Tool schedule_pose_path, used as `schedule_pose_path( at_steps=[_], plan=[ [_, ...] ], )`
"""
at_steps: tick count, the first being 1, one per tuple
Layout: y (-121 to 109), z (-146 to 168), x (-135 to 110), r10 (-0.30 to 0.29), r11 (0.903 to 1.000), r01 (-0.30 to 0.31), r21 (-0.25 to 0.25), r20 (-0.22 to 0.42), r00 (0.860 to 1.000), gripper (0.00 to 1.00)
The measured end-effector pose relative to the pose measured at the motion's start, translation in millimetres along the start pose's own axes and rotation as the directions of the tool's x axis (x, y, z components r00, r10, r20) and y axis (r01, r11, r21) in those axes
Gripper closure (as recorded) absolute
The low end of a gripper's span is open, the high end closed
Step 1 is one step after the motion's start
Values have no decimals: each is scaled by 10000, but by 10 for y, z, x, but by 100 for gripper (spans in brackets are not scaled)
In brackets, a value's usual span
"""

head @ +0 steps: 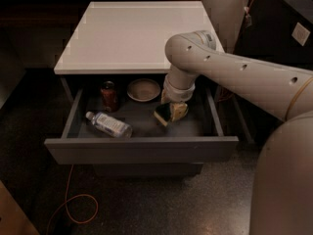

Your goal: Pick sponge from top drawer and place on counter

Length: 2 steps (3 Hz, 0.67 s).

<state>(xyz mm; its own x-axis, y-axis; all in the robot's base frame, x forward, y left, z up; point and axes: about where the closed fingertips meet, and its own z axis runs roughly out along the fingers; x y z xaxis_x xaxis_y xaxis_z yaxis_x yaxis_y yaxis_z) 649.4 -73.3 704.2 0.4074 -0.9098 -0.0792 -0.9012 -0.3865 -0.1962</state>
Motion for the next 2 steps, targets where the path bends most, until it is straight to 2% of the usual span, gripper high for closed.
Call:
schedule_pose_path(
  at_steps=[2],
  plan=[
    [-28, -800, -351, 186, 9986, -226, 472, 828, 9964, 100]
  ],
)
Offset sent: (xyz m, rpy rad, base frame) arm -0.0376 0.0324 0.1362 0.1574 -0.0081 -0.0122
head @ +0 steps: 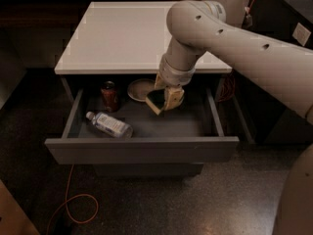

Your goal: Pick sponge from top drawer and place on counter

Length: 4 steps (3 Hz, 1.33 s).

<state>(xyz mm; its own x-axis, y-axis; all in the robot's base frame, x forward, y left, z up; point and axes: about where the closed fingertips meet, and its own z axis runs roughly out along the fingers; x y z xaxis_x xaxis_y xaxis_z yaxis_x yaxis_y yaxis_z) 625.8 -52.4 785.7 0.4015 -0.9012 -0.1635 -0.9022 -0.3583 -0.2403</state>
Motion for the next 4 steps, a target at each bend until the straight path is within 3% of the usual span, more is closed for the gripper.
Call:
schedule_pose_path(
  at_steps=[1, 2, 4],
  plan=[
    [-166, -389, -105, 244, 9993, -247, 297, 111, 9996, 100],
    [-408, -569, -78, 600, 9962, -604, 629, 81, 9982, 100],
    [-1124, -625, 50, 1241, 9866, -1202, 1106, -293, 9918, 100]
  ],
)
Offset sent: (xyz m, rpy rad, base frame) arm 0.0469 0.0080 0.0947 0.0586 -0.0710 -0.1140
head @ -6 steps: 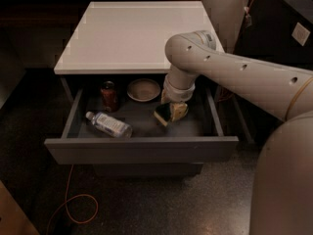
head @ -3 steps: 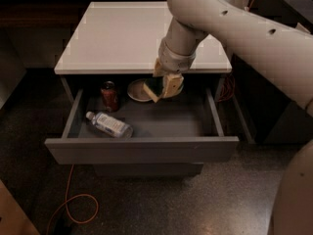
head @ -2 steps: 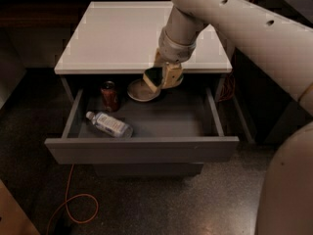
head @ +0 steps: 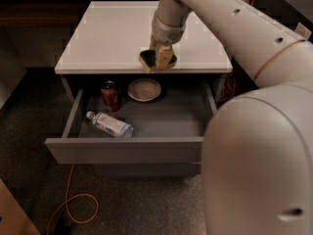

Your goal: Pick sponge from top drawer and place on counter

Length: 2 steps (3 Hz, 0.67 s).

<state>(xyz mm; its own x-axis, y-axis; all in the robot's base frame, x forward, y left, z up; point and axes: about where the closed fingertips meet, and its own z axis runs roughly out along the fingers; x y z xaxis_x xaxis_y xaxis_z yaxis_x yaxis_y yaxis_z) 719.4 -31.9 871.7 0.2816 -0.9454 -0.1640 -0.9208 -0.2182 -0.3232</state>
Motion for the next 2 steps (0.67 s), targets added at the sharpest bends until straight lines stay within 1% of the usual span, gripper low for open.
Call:
schedule_pose_path(
  at_steps=[1, 2],
  plan=[
    [-323, 112, 84, 423, 9990, -421, 142, -126, 9990, 100],
    [-556, 215, 169, 833, 9955, -821, 473, -222, 9963, 89]
  ],
)
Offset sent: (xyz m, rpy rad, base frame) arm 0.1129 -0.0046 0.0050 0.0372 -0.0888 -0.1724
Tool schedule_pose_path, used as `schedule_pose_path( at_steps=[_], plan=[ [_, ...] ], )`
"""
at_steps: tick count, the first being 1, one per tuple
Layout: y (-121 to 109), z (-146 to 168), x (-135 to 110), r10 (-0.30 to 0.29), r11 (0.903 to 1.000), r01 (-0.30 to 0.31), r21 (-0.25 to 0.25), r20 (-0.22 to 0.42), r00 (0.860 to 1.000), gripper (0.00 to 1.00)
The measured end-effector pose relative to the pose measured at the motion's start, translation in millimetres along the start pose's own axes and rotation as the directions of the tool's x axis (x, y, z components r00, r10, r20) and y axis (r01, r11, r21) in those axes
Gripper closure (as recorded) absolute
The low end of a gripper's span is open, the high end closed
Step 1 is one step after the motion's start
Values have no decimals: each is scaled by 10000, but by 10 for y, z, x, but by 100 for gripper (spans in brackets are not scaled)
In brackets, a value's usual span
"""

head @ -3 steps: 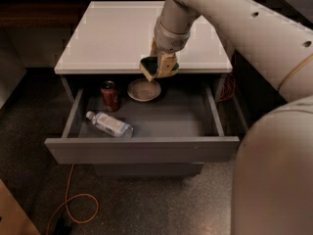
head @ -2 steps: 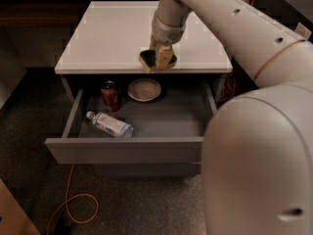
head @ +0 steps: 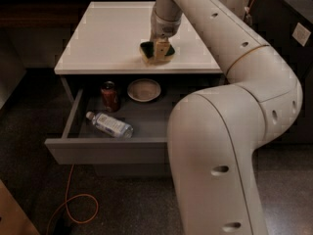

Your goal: Pick sponge from top drawer and place on counter

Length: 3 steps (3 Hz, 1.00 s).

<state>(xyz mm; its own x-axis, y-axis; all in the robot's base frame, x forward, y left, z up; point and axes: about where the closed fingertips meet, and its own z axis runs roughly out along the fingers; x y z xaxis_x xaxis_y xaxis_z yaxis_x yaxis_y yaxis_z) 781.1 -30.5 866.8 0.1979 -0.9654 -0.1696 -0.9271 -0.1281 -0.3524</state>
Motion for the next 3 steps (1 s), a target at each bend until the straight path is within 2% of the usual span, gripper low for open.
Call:
schedule_pose_path(
  at_steps=[1, 2, 3],
  plan=[
    [-202, 104, 52, 367, 9979, -368, 526, 35, 9993, 59],
    [-182, 157, 38, 326, 9986, -327, 422, 33, 9995, 26],
    [-179, 200, 30, 316, 9988, -318, 384, 37, 9995, 0]
  ],
)
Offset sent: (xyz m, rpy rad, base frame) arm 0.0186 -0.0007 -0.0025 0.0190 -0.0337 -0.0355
